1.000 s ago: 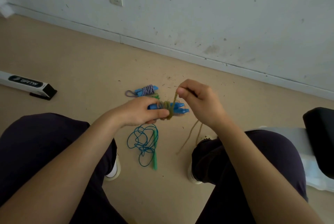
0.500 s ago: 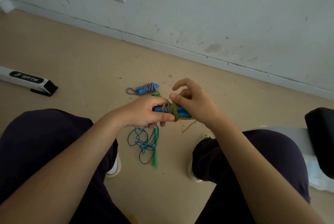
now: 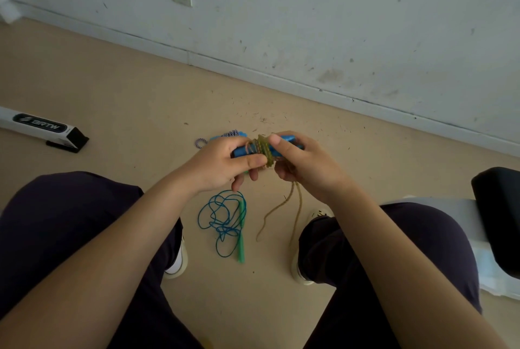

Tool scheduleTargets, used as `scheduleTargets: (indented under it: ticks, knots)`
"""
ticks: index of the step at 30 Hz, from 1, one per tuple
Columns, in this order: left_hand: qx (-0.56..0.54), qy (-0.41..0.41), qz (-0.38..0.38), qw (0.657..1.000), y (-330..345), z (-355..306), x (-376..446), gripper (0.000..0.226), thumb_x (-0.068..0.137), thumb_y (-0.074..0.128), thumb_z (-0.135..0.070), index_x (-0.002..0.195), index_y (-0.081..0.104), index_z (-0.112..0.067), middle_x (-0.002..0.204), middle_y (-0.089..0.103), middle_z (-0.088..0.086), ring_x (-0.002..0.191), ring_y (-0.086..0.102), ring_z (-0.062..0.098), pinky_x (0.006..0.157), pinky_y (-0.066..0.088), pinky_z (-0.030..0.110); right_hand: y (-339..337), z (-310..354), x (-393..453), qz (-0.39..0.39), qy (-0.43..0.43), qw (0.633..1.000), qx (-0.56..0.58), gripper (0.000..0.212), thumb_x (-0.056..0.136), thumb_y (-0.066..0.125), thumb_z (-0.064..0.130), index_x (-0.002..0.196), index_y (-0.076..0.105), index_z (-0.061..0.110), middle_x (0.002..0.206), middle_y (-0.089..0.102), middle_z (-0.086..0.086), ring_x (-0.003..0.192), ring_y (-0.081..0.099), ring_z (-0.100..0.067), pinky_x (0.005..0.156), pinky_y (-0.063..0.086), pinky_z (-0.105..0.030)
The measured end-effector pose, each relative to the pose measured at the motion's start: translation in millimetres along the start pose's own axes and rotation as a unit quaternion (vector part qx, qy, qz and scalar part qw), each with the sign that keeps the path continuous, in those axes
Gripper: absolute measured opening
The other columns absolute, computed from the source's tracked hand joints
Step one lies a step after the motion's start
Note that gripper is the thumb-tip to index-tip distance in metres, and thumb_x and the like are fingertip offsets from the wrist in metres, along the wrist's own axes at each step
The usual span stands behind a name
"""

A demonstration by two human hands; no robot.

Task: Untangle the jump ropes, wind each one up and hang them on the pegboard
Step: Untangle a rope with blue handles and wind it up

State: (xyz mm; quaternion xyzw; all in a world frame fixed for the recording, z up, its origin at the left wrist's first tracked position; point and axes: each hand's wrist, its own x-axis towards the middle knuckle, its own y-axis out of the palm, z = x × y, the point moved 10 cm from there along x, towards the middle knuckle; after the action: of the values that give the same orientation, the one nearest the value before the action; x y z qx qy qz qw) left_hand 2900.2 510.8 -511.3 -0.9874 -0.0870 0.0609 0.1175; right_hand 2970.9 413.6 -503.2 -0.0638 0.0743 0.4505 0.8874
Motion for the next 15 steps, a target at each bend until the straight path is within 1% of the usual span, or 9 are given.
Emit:
scheduleTargets:
  ticks: [2,4,5,7,9,10,12,14,15]
  knots:
    - [-0.045,-0.008,-0.046,0.998,-11,2,2,0.023,0.093,0.063,-0.031,0.100,0.064,-0.009,0.071,0.067,0.002,0.041,0.050,0.014,0.043,0.038,0.017,10,-1,0,0.047,-0.009,0.998,0.043,0.025,0.095,0.060,0.032,0.109,0.062,0.011,0.083,0.058,-0.006,0.058,0.044,-0.013,0.052,0.033,-0.024]
    - [-0.072,-0.014,-0.109,0.991,-29,7,2,0.027,0.090,0.063,-0.040,0.095,0.064,-0.013,0.069,0.067,0.000,0.041,0.049,0.015,0.042,0.036,0.018,13,-8,1,0.041,0.008,0.999,0.033,0.025,0.094,0.064,0.023,0.115,0.058,0.011,0.073,0.053,-0.001,0.053,0.039,-0.011,0.049,0.030,-0.022]
    - [-0.073,-0.018,-0.132,0.988,-36,9,2,0.025,0.092,0.062,-0.039,0.093,0.064,-0.014,0.068,0.067,-0.001,0.042,0.049,0.015,0.043,0.037,0.018,12,-12,2,0.025,0.019,1.000,0.002,0.026,0.094,0.064,0.019,0.118,0.058,0.011,0.065,0.049,0.004,0.051,0.037,-0.009,0.047,0.029,-0.021]
    - [-0.059,-0.021,-0.153,0.986,-41,12,2,0.025,0.096,0.060,-0.036,0.094,0.064,-0.012,0.065,0.065,-0.003,0.043,0.047,0.015,0.044,0.037,0.020,9,-16,4,-0.003,0.026,0.996,-0.087,0.021,0.096,0.062,0.019,0.116,0.061,0.013,0.054,0.044,0.015,0.047,0.036,-0.006,0.046,0.030,-0.020]
    - [-0.049,-0.023,-0.157,0.986,-39,13,1,0.030,0.097,0.060,-0.035,0.095,0.064,-0.005,0.062,0.062,-0.005,0.043,0.046,0.015,0.043,0.037,0.021,4,-14,4,-0.024,0.022,0.987,-0.159,0.015,0.098,0.058,0.022,0.109,0.065,0.014,0.046,0.045,0.018,0.042,0.038,-0.001,0.046,0.032,-0.017]
    - [-0.053,-0.026,-0.156,0.986,-37,15,1,0.031,0.097,0.060,-0.035,0.093,0.063,-0.005,0.061,0.060,-0.005,0.043,0.044,0.015,0.043,0.036,0.021,3,-11,3,-0.032,0.020,0.981,-0.189,0.014,0.099,0.056,0.023,0.104,0.065,0.013,0.045,0.047,0.019,0.041,0.041,0.000,0.047,0.032,-0.015]
    - [-0.059,-0.045,-0.157,0.985,-36,23,2,0.029,0.096,0.062,-0.035,0.088,0.063,-0.008,0.060,0.058,-0.002,0.043,0.042,0.014,0.043,0.034,0.022,3,-3,2,-0.039,0.003,0.964,-0.265,0.018,0.100,0.053,0.026,0.095,0.065,0.013,0.050,0.050,0.017,0.046,0.044,0.001,0.049,0.032,-0.013]
    - [-0.025,-0.072,-0.173,0.982,-41,34,2,0.030,0.094,0.064,-0.037,0.085,0.065,-0.009,0.057,0.059,-0.003,0.046,0.044,0.014,0.047,0.037,0.026,9,7,-3,-0.034,-0.035,0.934,-0.353,0.024,0.100,0.053,0.028,0.090,0.065,0.009,0.060,0.048,0.011,0.054,0.042,-0.003,0.053,0.034,-0.019]
    - [0.011,-0.080,-0.178,0.981,-44,38,3,0.030,0.094,0.065,-0.038,0.083,0.066,-0.010,0.054,0.059,-0.005,0.047,0.046,0.013,0.052,0.039,0.028,12,13,-6,-0.033,-0.059,0.926,-0.372,0.026,0.100,0.055,0.028,0.088,0.064,0.006,0.062,0.047,0.008,0.056,0.041,-0.005,0.055,0.034,-0.022]
